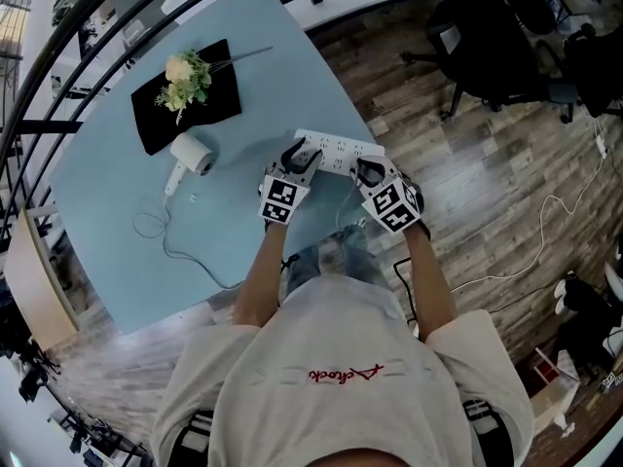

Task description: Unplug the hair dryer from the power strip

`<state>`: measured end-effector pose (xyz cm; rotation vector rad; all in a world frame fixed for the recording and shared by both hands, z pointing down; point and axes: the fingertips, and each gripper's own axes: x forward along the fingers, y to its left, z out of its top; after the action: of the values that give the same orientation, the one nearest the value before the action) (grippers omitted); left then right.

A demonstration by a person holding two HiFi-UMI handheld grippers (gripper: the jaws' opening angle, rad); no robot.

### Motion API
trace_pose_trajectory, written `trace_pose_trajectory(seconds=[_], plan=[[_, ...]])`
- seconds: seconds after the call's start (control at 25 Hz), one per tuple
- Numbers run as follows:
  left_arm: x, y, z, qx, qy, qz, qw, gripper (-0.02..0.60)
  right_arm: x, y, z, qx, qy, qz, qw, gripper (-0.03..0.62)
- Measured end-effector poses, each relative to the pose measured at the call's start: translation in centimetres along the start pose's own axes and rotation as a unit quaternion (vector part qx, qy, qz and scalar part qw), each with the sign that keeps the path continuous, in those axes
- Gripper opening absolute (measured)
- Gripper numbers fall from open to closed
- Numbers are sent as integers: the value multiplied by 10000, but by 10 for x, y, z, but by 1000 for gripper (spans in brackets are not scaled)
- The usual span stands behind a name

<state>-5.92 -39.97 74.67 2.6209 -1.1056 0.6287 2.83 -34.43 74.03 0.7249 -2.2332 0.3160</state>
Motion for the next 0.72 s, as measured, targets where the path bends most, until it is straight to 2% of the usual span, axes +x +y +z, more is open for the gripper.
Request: trace_pose_trajectory(seconds=[0.08, 0.16, 0.24, 0.56, 0.64, 0.72], plan=[[1, 0, 0, 44, 18, 18, 10000, 178, -7, -5, 12, 258, -306, -44, 9992, 120], [2, 1, 0, 57, 12, 17, 10000, 178, -13, -12, 30, 180, -508, -186, 9984, 120], [1, 1, 0, 23, 21, 5, 10000, 178, -16, -15, 40, -18, -545, -239, 9982, 120], [-1, 2, 2, -72, 116, 38, 9999, 178, -24, -12, 31, 173, -531, -291, 9980, 120], [-6, 2, 5, -71, 65, 102, 9999, 163, -27, -13, 32, 130, -543, -324, 9979, 120], [-11, -1, 13, -20, -28, 102, 9999, 105, -32, -15, 32, 91, -547, -372, 9978, 120]])
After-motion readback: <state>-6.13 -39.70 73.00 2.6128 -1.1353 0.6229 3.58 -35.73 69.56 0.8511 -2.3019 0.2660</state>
